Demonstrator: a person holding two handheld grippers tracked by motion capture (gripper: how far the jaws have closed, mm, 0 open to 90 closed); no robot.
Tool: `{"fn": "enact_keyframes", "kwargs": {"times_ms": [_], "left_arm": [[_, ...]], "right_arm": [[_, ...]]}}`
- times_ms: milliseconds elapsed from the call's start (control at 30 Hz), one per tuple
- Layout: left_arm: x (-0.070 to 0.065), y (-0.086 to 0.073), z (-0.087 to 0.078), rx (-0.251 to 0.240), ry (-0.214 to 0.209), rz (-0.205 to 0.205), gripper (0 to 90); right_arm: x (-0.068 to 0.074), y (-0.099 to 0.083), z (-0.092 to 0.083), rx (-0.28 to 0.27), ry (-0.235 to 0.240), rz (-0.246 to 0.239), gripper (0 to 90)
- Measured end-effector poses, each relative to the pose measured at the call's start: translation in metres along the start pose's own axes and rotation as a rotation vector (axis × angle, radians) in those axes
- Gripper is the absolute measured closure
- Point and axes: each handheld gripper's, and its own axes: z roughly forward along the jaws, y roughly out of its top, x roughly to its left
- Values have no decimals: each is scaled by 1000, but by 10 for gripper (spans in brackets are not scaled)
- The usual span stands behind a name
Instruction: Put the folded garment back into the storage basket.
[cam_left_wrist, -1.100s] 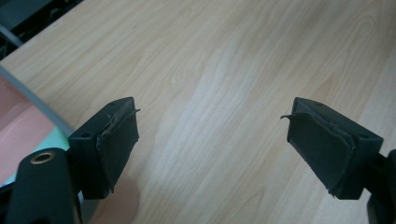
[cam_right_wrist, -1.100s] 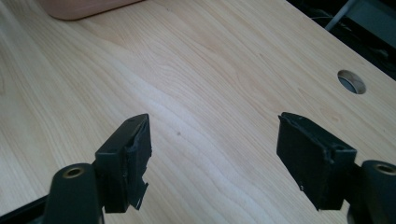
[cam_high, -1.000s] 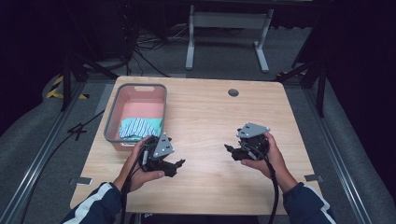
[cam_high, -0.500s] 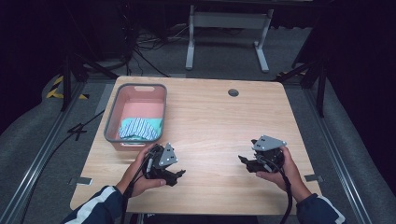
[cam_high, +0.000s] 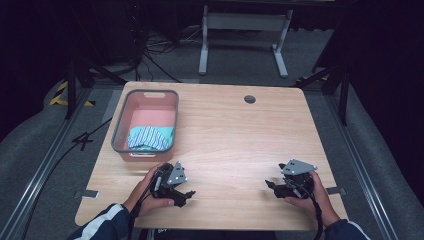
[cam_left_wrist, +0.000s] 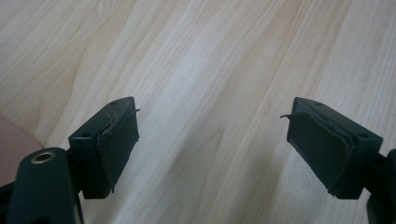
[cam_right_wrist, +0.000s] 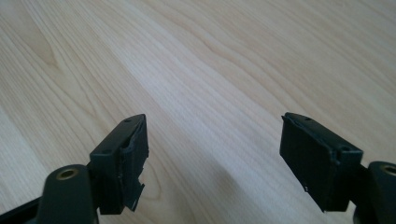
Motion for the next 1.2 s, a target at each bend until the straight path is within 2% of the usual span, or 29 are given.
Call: {"fn": "enact_keyframes", "kwargs": {"times_ms": [100, 300, 367, 467, 533, 600, 633, 667, 1200], "left_arm": [[1, -8, 1, 0, -19, -35, 167], [2, -19, 4, 12, -34, -29, 166], [3, -23, 5, -1, -53, -43, 163], [6, -25, 5, -11, -62, -43, 155], [9, -26, 6, -11, -78, -60, 146], [13, -31, 9, -35, -83, -88, 85], [13, -31, 9, -35, -83, -88, 85], [14, -31, 9, -34, -82, -86, 85], [13, -30, 10, -34, -79, -94, 67]], "right_arm": [[-2, -13, 0, -3, 8, 35, 239], [-5, -29, -3, -4, 0, 64, 229], [-9, -37, -3, -4, 9, 110, 227], [-8, -40, -4, 0, 8, 117, 226], [-8, -43, -4, -6, 31, 137, 217], [-9, -47, -5, -18, 42, 162, 215], [-9, -47, -5, -18, 42, 162, 215], [-9, -50, -4, -29, 51, 183, 205], [-10, -49, -3, -26, 55, 179, 185]]}}
